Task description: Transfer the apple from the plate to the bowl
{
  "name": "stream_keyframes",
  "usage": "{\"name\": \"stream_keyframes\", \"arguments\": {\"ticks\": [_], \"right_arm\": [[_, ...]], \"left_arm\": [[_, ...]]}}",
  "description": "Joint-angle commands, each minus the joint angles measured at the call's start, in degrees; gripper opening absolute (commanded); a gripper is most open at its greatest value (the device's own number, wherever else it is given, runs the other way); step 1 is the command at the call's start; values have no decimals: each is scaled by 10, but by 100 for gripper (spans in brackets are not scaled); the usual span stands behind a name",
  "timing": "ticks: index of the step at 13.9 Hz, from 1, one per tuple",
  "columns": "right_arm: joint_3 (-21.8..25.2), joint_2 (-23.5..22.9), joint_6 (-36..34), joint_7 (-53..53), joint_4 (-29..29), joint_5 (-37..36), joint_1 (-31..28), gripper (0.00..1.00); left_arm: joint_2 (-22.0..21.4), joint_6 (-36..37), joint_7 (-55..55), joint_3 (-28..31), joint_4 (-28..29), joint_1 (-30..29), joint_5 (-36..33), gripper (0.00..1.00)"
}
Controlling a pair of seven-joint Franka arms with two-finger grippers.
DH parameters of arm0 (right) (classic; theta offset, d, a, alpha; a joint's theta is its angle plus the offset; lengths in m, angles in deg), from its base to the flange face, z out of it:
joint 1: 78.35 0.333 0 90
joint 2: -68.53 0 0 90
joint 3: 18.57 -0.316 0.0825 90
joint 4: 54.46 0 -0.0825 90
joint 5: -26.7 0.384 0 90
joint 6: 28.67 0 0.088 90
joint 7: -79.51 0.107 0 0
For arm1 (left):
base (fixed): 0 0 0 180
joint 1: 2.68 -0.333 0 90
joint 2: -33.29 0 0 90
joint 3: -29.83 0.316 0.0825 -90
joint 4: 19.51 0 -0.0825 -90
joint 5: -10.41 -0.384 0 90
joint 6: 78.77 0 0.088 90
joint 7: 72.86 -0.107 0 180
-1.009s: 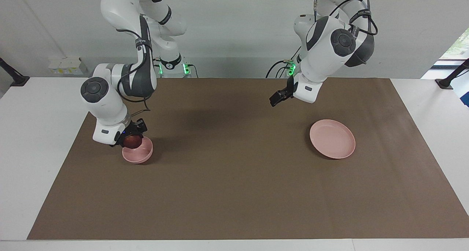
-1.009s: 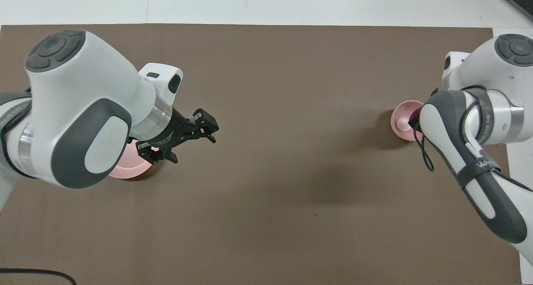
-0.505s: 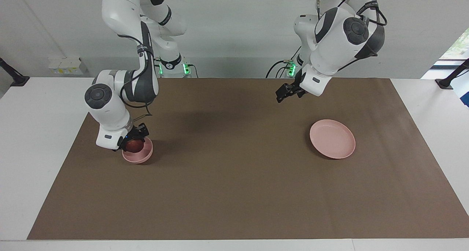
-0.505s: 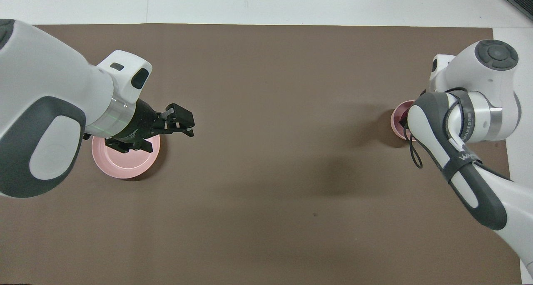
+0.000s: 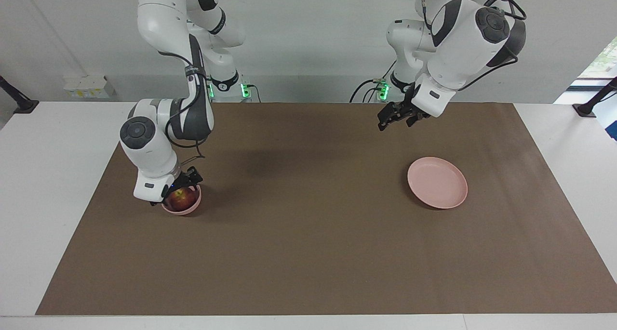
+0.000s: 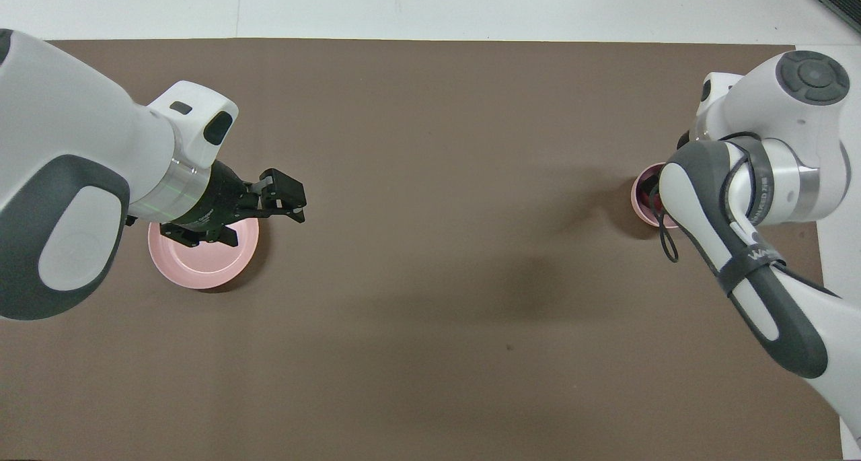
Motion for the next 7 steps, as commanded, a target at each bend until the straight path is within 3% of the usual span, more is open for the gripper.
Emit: {"name": "stream_keyframes", "arguments": {"ticks": [1, 4, 7], "right_arm": [[-13, 24, -33, 85, -33, 31, -1, 100], [-16, 56, -64, 212, -52, 27, 2, 100], [-15, 123, -129, 222, -53, 49, 3, 100]], "left_arm": [[-10, 11, -8, 0, -1, -1, -14, 100], [-10, 12, -8, 1, -1, -2, -14, 100], [-12, 11, -8, 1, -2, -9, -14, 100]]}}
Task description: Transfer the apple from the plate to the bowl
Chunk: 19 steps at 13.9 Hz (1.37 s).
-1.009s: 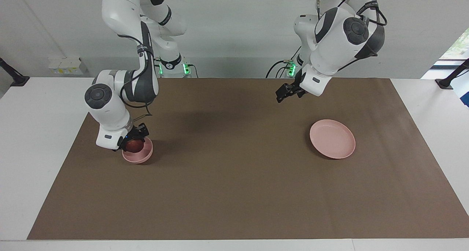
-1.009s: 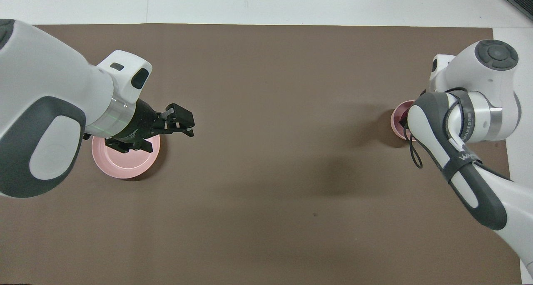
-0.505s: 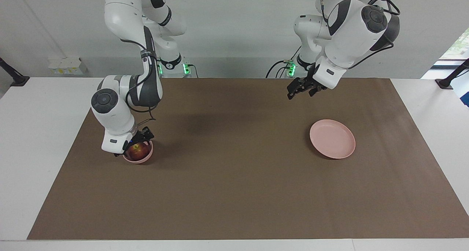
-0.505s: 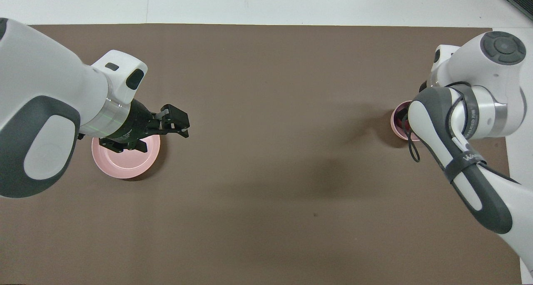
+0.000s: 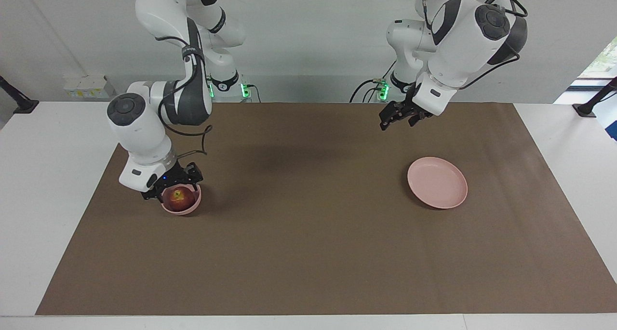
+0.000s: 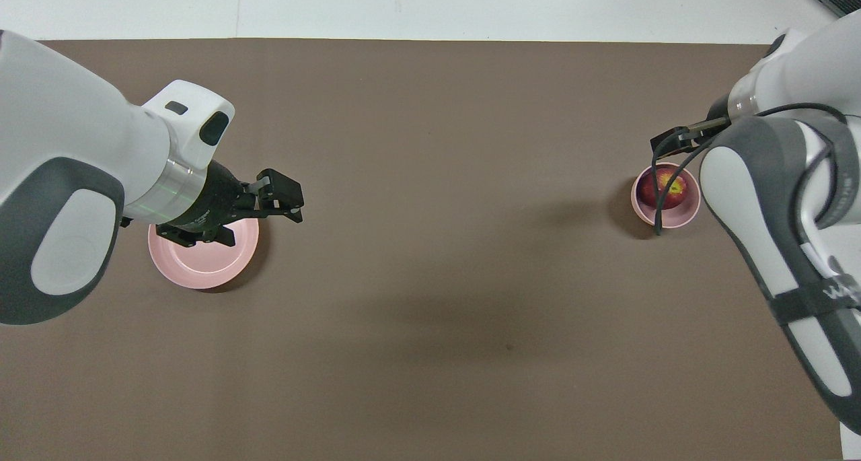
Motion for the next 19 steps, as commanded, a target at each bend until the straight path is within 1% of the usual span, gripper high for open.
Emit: {"name": "stream_keyframes", "arguments": {"ticks": [1, 3, 4, 5, 7, 11, 13, 16, 18, 19], "right_arm": [[0, 65, -58, 13, 2, 40, -3, 100], [7, 87, -125, 14, -28, 30, -4, 100], [8, 88, -148, 17, -48, 29, -5, 100], [9, 88, -155, 23, -65, 28, -9, 100], [8, 96, -155, 28, -68, 16, -11, 100], [7, 103, -153, 27, -64, 23, -21, 100], [5, 104, -153, 27, -64, 25, -20, 100], [6, 104, -153, 27, -64, 25, -21, 100], [6, 104, -153, 27, -64, 25, -21, 100], [5, 104, -153, 27, -64, 25, -20, 100]], "left_arm": [[-8, 9, -10, 2, -3, -11, -10, 100], [-14, 11, -6, 3, -7, -29, -6, 100], [-14, 11, -6, 2, -8, -35, -4, 100], [-14, 10, -5, 1, -8, -37, -4, 100], [-14, 6, -4, 1, -8, -40, -6, 100], [-16, 20, -5, 5, -12, -63, -13, 100], [-28, 20, -17, 14, -20, -64, -24, 100], [-34, 20, -116, 17, -31, -64, -69, 100], [-54, 22, -147, 26, -31, -64, -74, 100], [-62, 37, -152, 32, -31, -64, -75, 100]]}}
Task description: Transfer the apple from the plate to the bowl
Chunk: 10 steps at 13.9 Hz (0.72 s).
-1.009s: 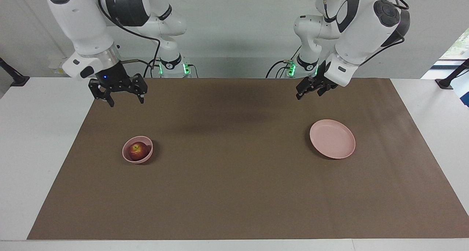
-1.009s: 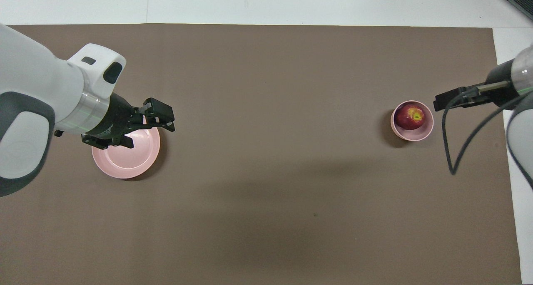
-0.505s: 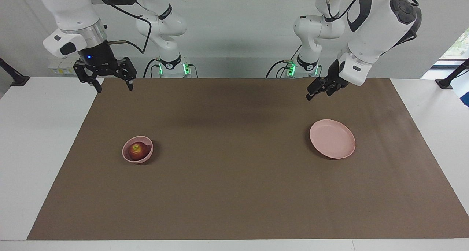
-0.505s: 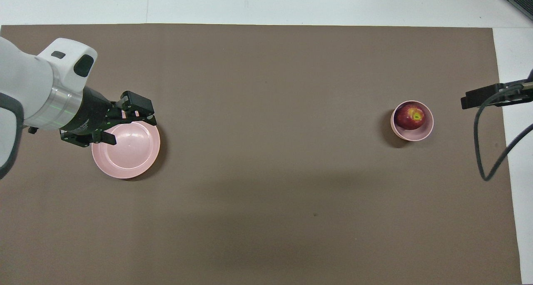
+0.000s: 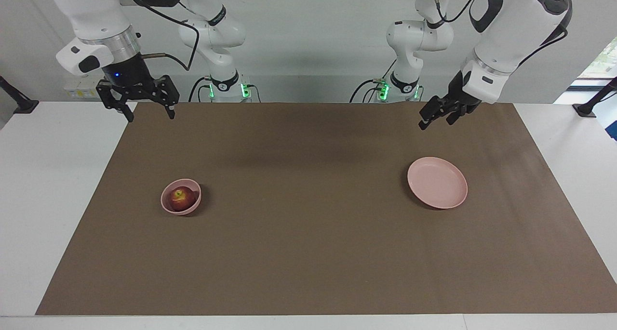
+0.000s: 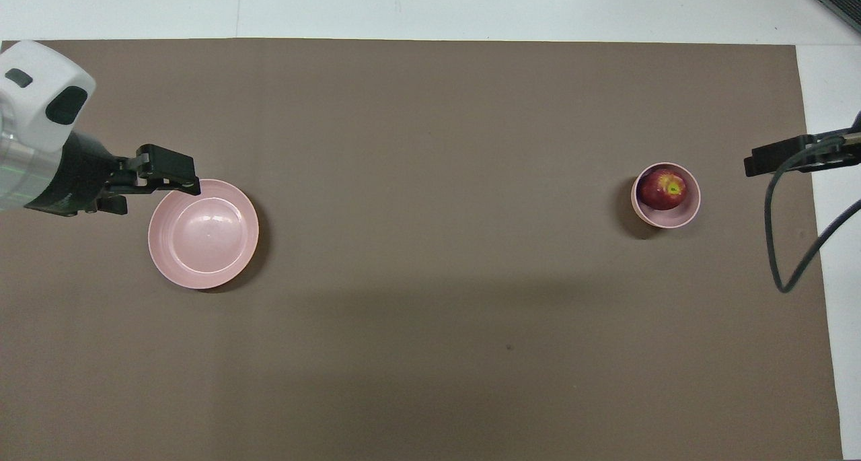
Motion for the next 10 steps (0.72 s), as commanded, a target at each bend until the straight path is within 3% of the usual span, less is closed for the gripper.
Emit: {"name": "stream_keyframes", "arguments": {"ticks": [1, 6, 10], "right_arm": [[-6, 2, -6, 14, -3, 1, -6, 100], [-6, 2, -6, 14, -3, 1, -6, 100], [-6, 2, -6, 14, -3, 1, -6, 100]], "left_arm": [[-23, 49, -31, 10, -6, -4, -23, 100], [-44, 104, -168, 33, -12, -4, -51, 100], [-45, 120, -176, 36, -13, -4, -49, 100]]}}
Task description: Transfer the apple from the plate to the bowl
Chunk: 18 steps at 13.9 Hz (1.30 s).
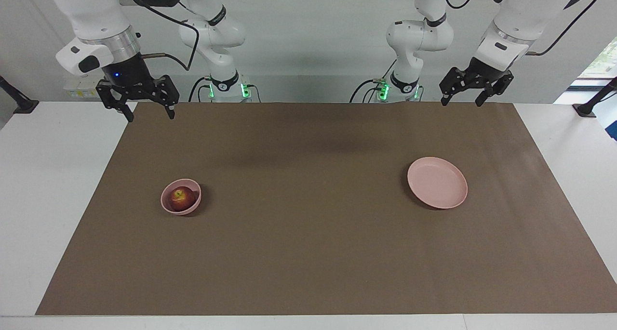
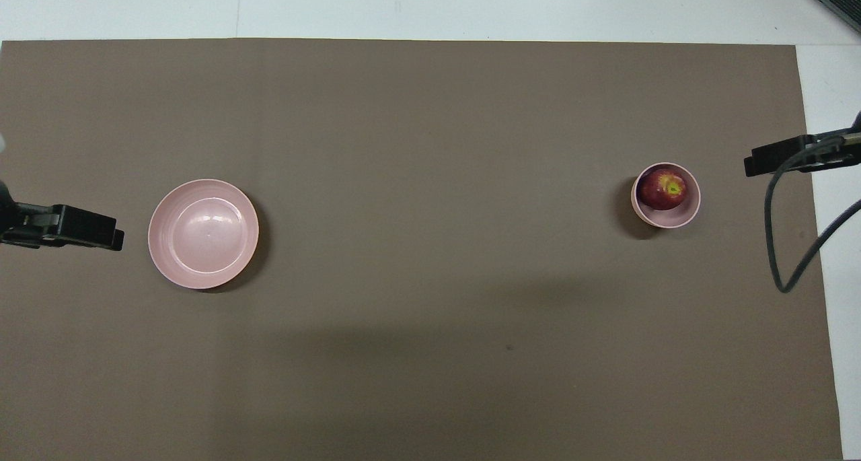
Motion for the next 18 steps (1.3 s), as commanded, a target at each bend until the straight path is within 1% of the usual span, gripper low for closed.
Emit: {"name": "stream_keyframes", "arguments": {"ticks": [1, 11, 15, 18], "right_arm": [[-6, 2, -6, 14, -3, 1, -6, 100], [-5, 2, -6, 14, -3, 1, -6, 100], [-6, 2, -6, 14, -3, 1, -6, 100], [-6, 2, -6, 14, -3, 1, -6, 100]], "left_arm": [[-2, 16, -9, -3, -6, -3, -8, 100], [-2, 14, -9, -3, -6, -4, -4, 100], [-1, 14, -9, 8, -5, -11, -9, 100], [-1, 17, -9, 14, -6, -33, -9, 100]]}}
